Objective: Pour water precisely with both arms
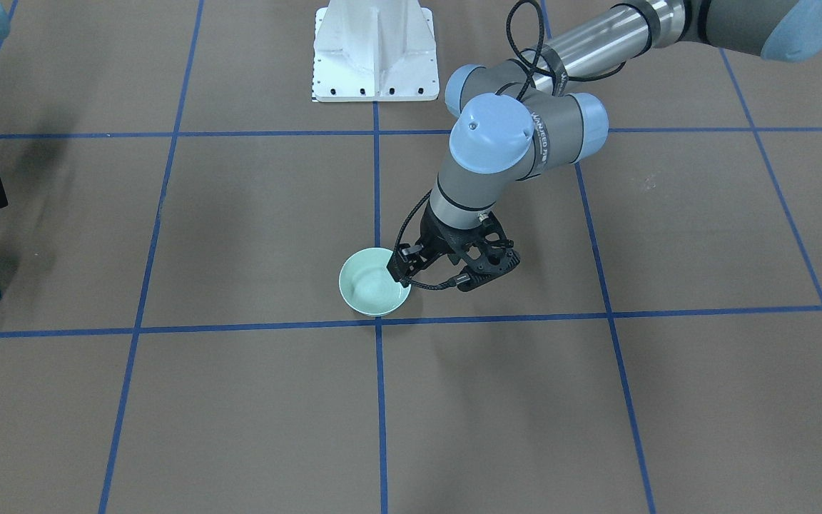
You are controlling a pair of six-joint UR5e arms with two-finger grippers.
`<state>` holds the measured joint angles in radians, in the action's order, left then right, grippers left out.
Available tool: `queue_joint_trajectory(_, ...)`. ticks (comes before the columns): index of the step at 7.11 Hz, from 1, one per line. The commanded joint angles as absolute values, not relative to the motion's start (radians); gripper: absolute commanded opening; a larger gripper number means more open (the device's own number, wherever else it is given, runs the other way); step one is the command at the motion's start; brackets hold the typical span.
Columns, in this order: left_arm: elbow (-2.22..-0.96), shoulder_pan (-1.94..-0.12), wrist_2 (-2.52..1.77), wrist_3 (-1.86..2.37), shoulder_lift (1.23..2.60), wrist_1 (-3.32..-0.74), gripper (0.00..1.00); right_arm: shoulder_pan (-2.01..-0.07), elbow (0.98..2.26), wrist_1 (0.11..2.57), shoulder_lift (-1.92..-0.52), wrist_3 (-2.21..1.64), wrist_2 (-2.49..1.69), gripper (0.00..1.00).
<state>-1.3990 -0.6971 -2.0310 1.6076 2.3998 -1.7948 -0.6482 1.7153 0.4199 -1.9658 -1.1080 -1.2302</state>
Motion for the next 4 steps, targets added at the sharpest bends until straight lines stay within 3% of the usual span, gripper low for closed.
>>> queue_joint_trajectory(1, -1.399, -0.696, -2.031, 1.608, 2.399, -1.795, 1.0, -0.624, 1.681, 0.402, -1.945, -1.109, -1.166, 1.0)
queue_joint_trajectory(4, -1.396, -0.696, -2.031, 1.608, 2.401, -1.795, 1.0, -0.611, 1.573, 0.329, -1.884, -1.098, -1.114, 1.0)
